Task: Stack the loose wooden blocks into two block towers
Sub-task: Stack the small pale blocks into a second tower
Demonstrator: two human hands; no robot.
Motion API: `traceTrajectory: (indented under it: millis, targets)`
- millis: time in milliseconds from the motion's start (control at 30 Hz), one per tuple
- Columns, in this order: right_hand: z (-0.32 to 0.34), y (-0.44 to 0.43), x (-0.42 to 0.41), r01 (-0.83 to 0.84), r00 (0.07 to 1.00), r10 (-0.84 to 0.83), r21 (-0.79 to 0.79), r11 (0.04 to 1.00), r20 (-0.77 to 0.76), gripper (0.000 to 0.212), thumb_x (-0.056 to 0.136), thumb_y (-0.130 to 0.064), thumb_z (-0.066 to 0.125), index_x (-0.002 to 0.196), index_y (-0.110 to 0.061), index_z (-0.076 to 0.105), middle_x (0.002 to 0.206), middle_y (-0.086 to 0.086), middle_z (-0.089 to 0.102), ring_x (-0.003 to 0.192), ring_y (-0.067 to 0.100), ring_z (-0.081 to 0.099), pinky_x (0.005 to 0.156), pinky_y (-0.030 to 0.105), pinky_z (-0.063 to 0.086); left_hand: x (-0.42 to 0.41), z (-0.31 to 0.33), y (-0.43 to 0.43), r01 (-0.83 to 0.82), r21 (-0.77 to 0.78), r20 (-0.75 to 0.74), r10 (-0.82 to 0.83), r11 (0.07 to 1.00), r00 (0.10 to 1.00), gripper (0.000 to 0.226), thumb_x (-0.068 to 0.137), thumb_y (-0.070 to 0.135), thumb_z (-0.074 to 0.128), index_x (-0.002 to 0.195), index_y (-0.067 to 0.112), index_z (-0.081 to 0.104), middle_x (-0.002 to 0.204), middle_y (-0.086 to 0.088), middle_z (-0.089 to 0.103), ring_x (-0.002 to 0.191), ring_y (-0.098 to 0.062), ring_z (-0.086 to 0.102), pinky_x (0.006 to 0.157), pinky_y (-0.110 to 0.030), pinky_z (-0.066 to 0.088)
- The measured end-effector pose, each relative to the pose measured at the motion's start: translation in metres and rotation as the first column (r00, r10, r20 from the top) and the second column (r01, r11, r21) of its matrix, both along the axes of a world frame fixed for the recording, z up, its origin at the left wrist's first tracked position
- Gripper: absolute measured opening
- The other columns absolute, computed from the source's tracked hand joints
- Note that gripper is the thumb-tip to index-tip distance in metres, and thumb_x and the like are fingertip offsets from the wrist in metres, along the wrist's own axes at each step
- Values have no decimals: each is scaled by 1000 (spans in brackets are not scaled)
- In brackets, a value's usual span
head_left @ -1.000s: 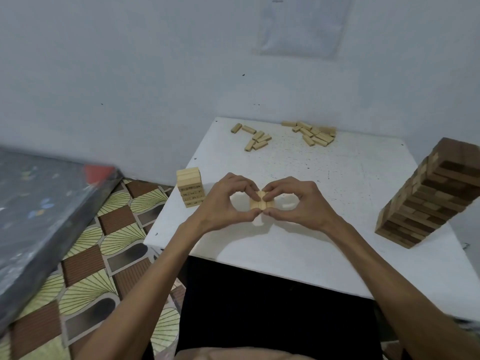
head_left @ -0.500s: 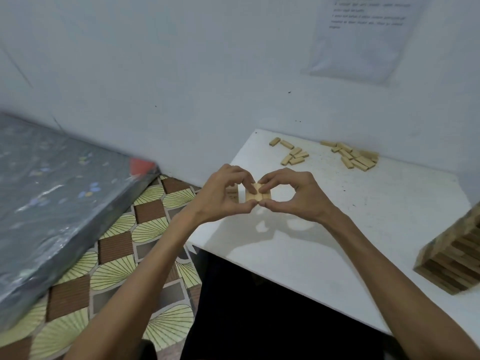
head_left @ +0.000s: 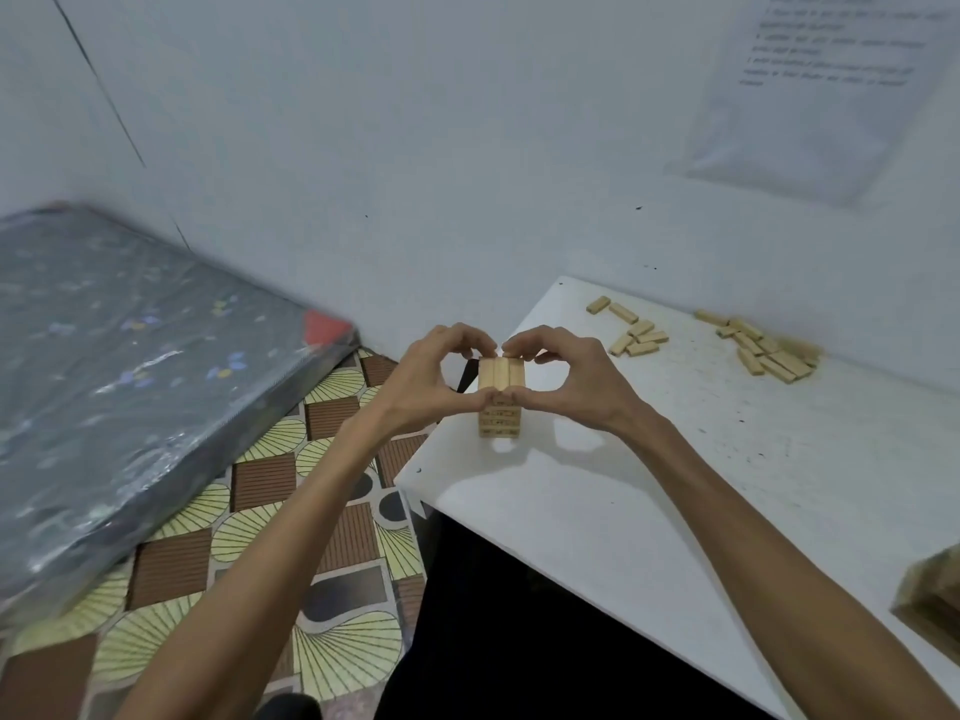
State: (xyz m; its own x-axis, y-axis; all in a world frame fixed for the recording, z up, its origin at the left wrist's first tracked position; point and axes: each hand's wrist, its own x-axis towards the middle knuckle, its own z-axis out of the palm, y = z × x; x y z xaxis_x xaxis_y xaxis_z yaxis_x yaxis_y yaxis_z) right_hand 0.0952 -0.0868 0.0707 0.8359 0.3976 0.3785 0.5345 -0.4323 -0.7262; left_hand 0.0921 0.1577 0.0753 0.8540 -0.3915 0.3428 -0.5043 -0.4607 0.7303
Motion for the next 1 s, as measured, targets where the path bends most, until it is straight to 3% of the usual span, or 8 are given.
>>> traceTrajectory:
  millis: [167, 367, 600, 1000]
  targets:
    - [-4, 1, 10, 21, 1000, -22, -37, 999, -6, 47, 79, -32, 90, 121, -29, 69, 114, -17, 71, 109, 13, 61, 88, 34, 52, 10, -5, 3, -4, 4, -46, 4, 1000, 999, 58, 68, 46, 77, 122, 30, 63, 120, 17, 65, 115, -10, 59, 95, -16, 42]
    - [-10, 2, 16, 23, 999, -25, -61, 998, -34, 49, 79, -33, 90, 123, -31, 67, 113, -17, 70, 109, 11, 60, 85, 23, 47, 16, -12, 3, -17, 23, -97, 19, 1000, 995, 58, 66, 49, 77, 120, 32, 65, 118, 14, 64, 114, -6, 57, 91, -9, 38]
    - [-13, 1, 17, 35, 998, -40, -91, 995, -54, 53, 80, -35, 89, 127, -33, 64, 115, -18, 70, 110, 10, 59, 86, 26, 47, 21, -17, 2, -14, 27, -98, 17, 1000, 995, 58, 70, 41, 80, 124, 31, 62, 115, 35, 59, 116, -6, 53, 93, -17, 39]
    - [-18, 1, 18, 51, 995, -59, -98, 994, -76, 52, 80, -36, 89, 126, -36, 64, 116, -20, 69, 110, 9, 59, 86, 26, 47, 25, -24, 1, -15, 37, -115, 19, 999, 993, 65, 68, 52, 76, 128, 34, 60, 116, 28, 65, 117, -5, 51, 91, -15, 37]
